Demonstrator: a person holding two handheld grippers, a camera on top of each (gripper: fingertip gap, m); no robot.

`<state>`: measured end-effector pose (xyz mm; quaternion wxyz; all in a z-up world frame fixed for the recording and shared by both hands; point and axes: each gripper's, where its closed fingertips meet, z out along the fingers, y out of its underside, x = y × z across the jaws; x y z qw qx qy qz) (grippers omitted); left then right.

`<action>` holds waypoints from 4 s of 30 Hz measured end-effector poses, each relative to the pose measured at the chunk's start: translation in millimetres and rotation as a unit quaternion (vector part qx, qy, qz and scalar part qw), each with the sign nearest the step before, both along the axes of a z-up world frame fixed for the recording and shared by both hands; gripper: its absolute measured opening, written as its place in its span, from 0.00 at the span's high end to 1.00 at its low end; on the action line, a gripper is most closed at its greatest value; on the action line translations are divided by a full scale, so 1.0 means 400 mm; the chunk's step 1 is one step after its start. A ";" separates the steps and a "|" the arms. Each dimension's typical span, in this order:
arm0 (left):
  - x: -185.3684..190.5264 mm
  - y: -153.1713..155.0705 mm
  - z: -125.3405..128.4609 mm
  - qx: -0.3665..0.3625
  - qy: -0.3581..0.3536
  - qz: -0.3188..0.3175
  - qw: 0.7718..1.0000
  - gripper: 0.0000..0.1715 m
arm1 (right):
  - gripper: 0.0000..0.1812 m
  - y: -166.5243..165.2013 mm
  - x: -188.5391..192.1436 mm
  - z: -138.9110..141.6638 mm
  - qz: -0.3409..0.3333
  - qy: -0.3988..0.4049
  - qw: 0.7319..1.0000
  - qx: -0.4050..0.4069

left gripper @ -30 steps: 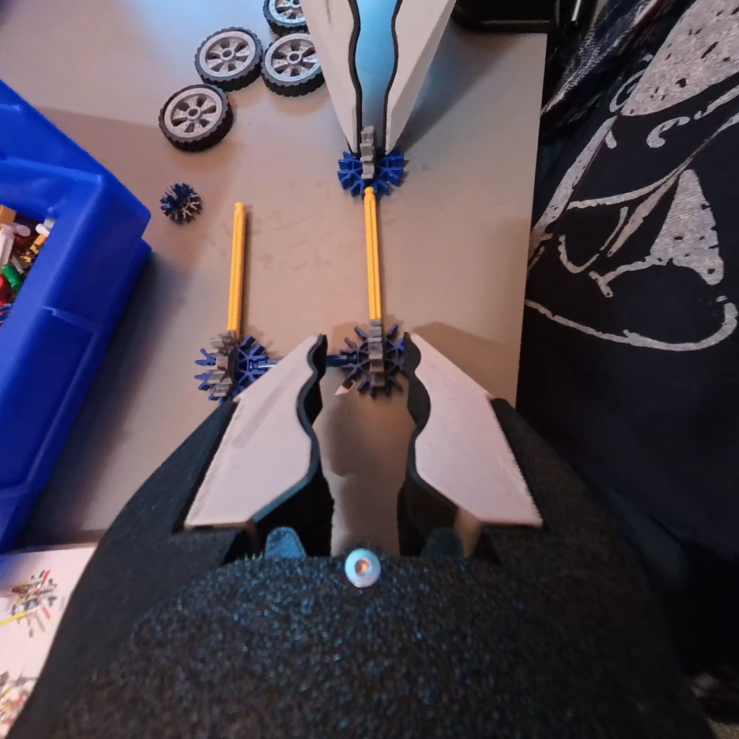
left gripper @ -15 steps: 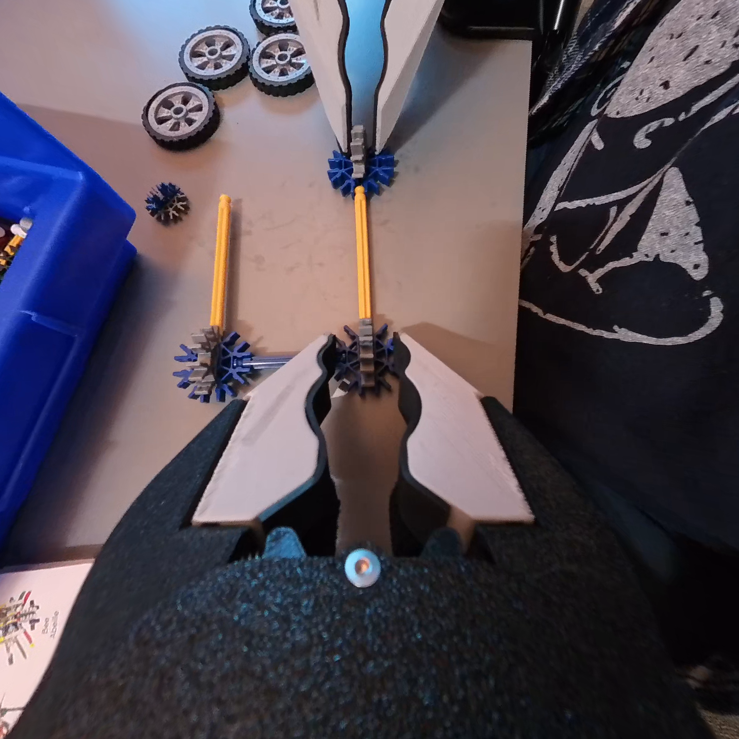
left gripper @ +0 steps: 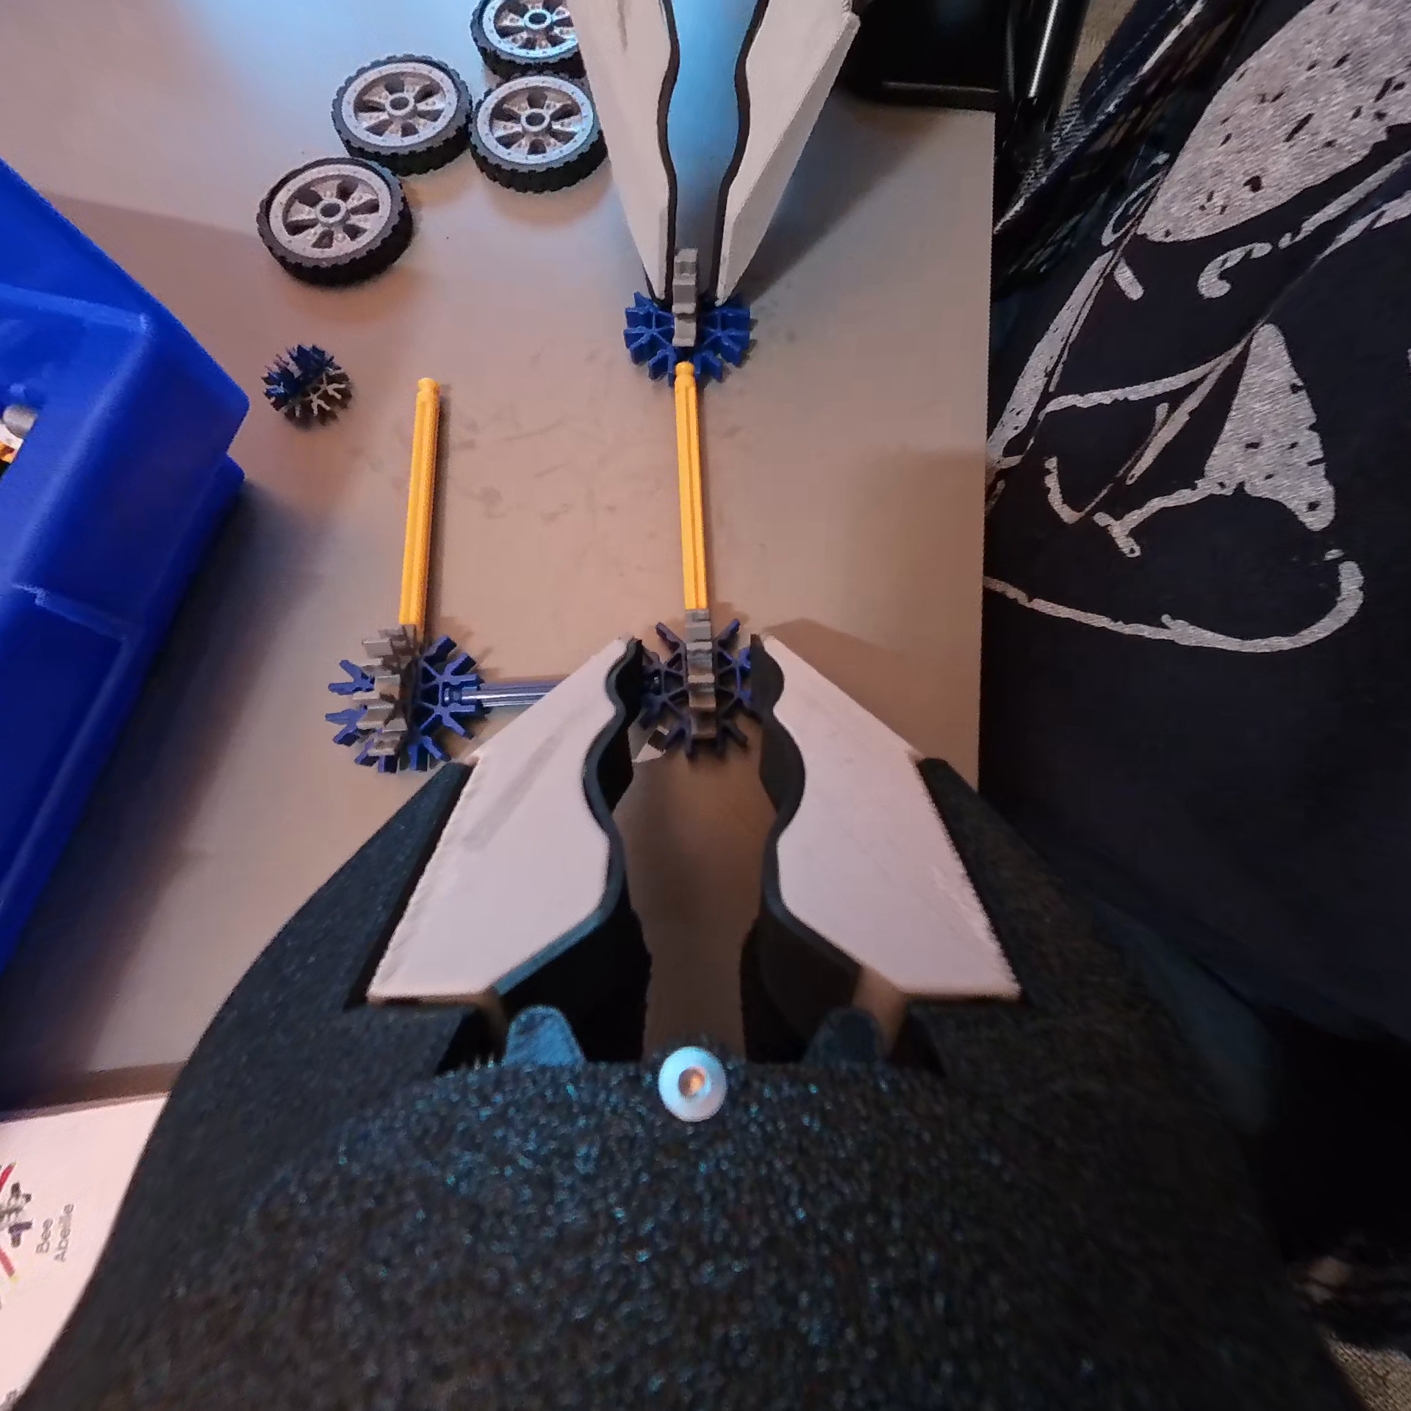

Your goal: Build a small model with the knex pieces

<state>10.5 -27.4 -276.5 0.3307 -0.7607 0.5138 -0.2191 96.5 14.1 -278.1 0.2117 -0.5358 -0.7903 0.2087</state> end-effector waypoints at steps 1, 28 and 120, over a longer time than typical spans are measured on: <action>0.000 0.000 0.000 0.000 0.001 -0.001 1.000 0.85 | 0.94 0.000 0.000 0.000 0.000 0.002 1.000 0.001; 0.002 0.002 0.001 0.001 -0.005 -0.007 1.000 0.85 | 0.97 0.008 0.020 0.031 0.013 0.018 0.999 0.028; 0.036 -0.006 -0.013 -0.022 -0.004 -0.036 0.999 0.89 | 0.98 -0.013 -0.027 -0.001 0.112 -0.262 0.958 0.034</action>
